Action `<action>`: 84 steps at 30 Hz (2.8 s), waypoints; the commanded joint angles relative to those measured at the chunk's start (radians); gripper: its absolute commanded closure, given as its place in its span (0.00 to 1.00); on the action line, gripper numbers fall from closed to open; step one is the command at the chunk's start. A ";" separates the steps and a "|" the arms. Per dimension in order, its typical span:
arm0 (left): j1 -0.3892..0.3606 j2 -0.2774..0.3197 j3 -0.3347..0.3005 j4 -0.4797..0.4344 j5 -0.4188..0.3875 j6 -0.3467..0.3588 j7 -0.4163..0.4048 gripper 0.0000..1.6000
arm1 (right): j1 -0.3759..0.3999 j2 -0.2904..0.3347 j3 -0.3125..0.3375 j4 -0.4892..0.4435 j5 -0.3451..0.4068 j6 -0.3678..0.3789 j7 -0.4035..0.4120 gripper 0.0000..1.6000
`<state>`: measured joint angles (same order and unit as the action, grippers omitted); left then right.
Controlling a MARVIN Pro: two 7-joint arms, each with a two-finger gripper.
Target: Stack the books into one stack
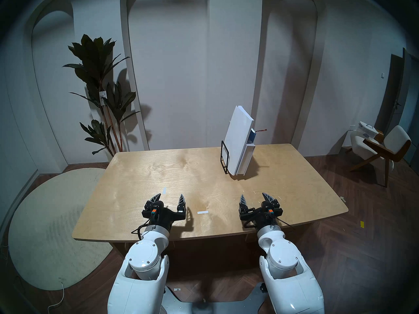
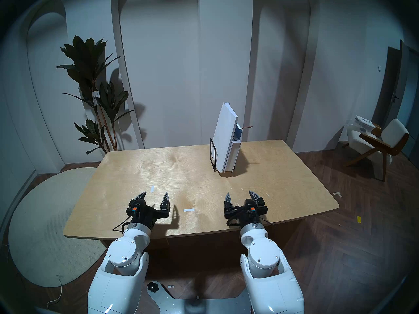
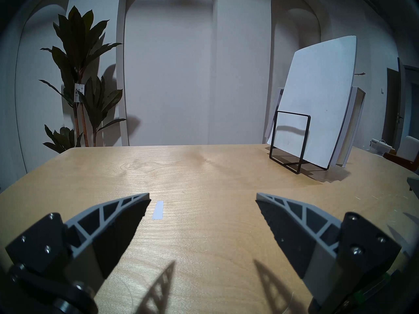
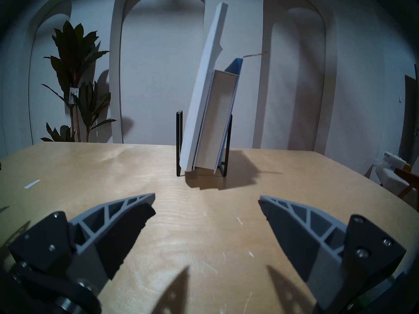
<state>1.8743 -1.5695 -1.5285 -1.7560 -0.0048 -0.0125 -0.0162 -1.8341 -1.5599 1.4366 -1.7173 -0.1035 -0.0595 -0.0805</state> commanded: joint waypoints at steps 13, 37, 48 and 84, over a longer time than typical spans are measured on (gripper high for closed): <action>-0.006 -0.001 -0.002 -0.018 0.000 -0.004 0.001 0.00 | 0.212 0.005 -0.085 0.080 -0.145 -0.128 -0.123 0.00; -0.006 -0.002 -0.002 -0.019 0.000 -0.004 0.001 0.00 | 0.402 0.071 -0.020 0.141 0.045 -0.152 0.092 0.00; -0.006 -0.002 -0.002 -0.018 0.000 -0.004 0.001 0.00 | 0.511 0.089 0.025 0.239 0.088 -0.158 0.178 0.00; -0.006 -0.001 -0.002 -0.018 0.000 -0.004 0.002 0.00 | 0.838 0.024 0.003 0.629 0.082 -0.201 0.241 0.00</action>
<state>1.8745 -1.5696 -1.5286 -1.7539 -0.0046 -0.0126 -0.0167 -1.1056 -1.5028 1.4499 -1.1454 -0.0058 -0.2339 0.1789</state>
